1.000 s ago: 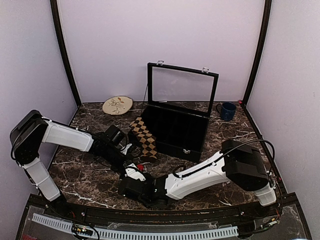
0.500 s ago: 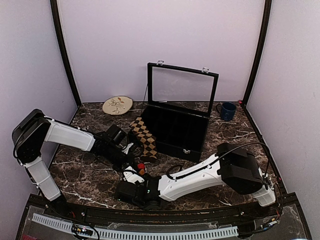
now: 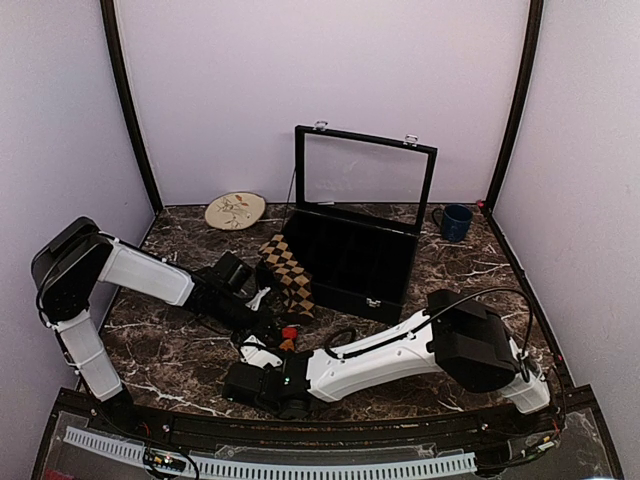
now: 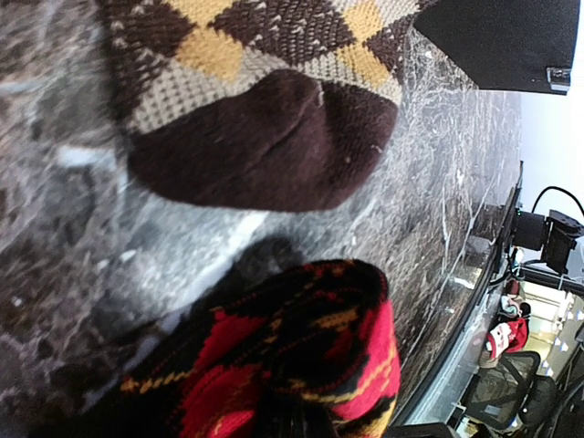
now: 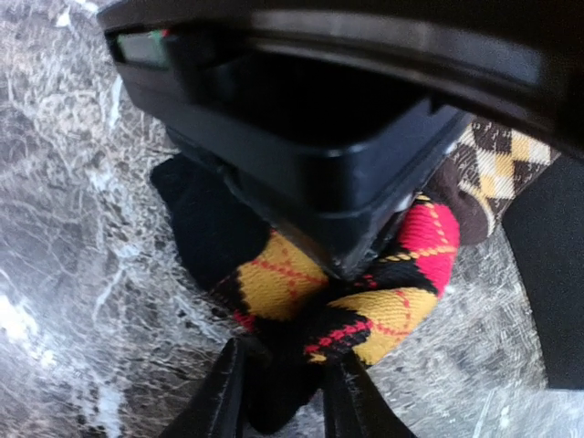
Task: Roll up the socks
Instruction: Roll the sock at the center of the board.
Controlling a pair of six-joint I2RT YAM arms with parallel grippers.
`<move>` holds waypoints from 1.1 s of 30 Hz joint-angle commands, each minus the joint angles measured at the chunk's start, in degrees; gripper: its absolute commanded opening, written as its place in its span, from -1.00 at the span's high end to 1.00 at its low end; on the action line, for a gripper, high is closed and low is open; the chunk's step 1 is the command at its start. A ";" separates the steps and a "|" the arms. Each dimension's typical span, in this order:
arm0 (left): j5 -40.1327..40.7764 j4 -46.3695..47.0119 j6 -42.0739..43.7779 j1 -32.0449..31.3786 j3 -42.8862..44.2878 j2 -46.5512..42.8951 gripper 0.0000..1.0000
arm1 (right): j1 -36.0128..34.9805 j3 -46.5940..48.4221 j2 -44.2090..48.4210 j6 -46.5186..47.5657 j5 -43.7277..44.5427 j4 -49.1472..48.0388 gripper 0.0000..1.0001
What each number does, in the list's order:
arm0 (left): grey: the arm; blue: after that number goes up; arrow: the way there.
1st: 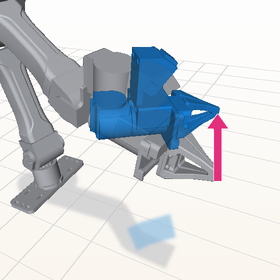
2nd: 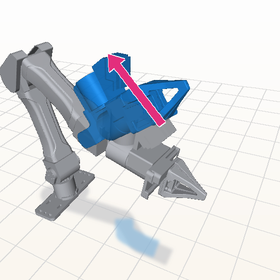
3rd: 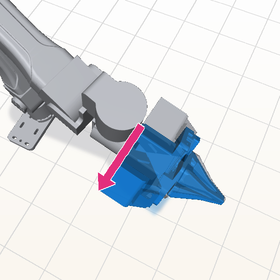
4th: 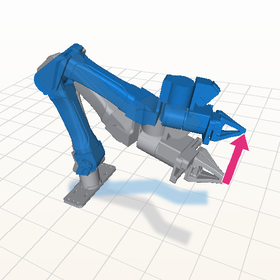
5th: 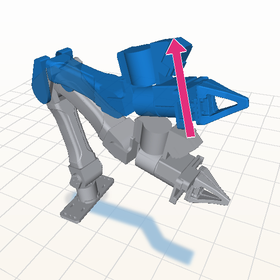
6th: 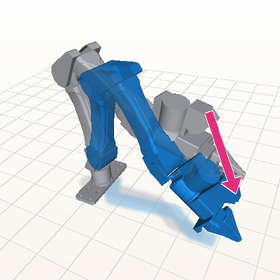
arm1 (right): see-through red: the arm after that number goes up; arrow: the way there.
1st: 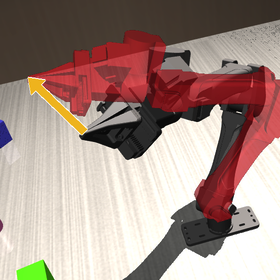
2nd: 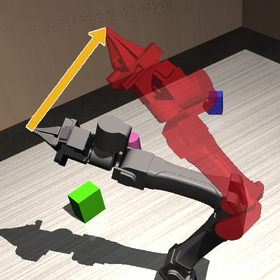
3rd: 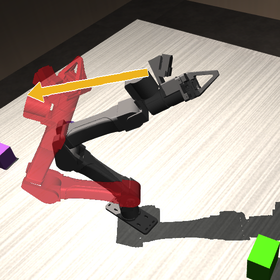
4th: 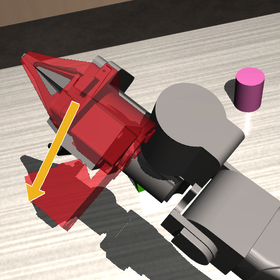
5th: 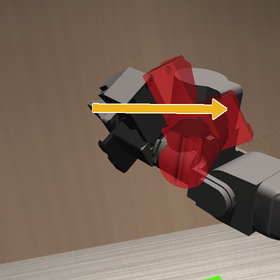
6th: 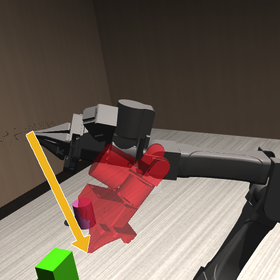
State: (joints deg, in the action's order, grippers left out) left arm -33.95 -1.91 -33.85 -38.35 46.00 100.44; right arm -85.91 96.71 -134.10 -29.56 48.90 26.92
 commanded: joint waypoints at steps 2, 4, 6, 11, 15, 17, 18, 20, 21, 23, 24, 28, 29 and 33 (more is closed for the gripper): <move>4.06 -6.00 0.41 -0.32 -0.43 4.80 0.97 | 0.43 -1.38 1.73 -3.02 -5.44 -0.34 0.25; 4.92 -7.13 0.91 -0.33 0.08 5.27 1.00 | 0.60 -2.63 3.16 -4.48 -6.15 -0.85 0.14; 5.51 -8.18 1.19 -0.35 0.50 5.60 1.00 | 0.88 -4.20 4.77 -6.28 -7.00 -1.64 0.09; 6.64 -9.75 1.80 -0.37 0.76 5.99 1.00 | 1.61 -7.30 9.09 -11.16 -7.61 -1.59 -0.04; 7.00 -9.83 1.67 -0.35 0.03 6.00 1.00 | 1.84 -11.10 13.49 -14.26 -8.53 -3.06 -0.10; 7.06 -9.51 1.52 -0.33 -0.57 5.99 1.00 | 1.88 -13.39 16.12 -15.98 -9.02 -3.98 -0.11; 7.06 -9.38 1.33 -0.34 -0.82 5.99 1.00 | 1.95 -14.36 17.34 -16.79 -9.15 -4.31 -0.11; 7.16 -9.24 1.04 -0.38 -1.27 6.04 1.00 | 1.97 -16.68 19.86 -18.42 -9.18 -5.06 -0.12; 7.20 -9.04 0.92 -0.35 -1.45 5.98 1.00 | 2.02 -17.93 21.30 -19.36 -9.11 -5.40 -0.13; 7.23 -8.83 0.69 -0.38 -1.70 5.99 1.00 | 2.26 -21.12 24.03 -21.32 -9.11 -6.78 -0.14; 7.28 -8.86 0.70 -0.33 -1.78 5.99 1.00 | 2.62 -22.47 25.22 -22.51 -9.36 -7.49 -0.16; 7.50 -8.91 0.67 -0.34 -1.79 6.12 1.00 | 4.95 -27.19 28.08 -26.17 -12.40 -12.41 -0.15; 7.50 -8.97 0.63 -0.28 -1.71 6.16 1.00 | 5.68 -27.94 28.19 -27.05 -13.28 -13.74 -0.14; 7.63 -9.58 0.97 -0.25 -1.46 6.26 1.00 | 8.49 -29.90 27.21 -29.23 -17.34 -20.92 -0.12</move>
State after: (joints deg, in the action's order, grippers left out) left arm -35.14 -2.92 -33.28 -38.41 47.86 102.56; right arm -79.99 68.82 -106.48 -54.37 35.92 14.81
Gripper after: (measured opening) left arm 0.022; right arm 0.565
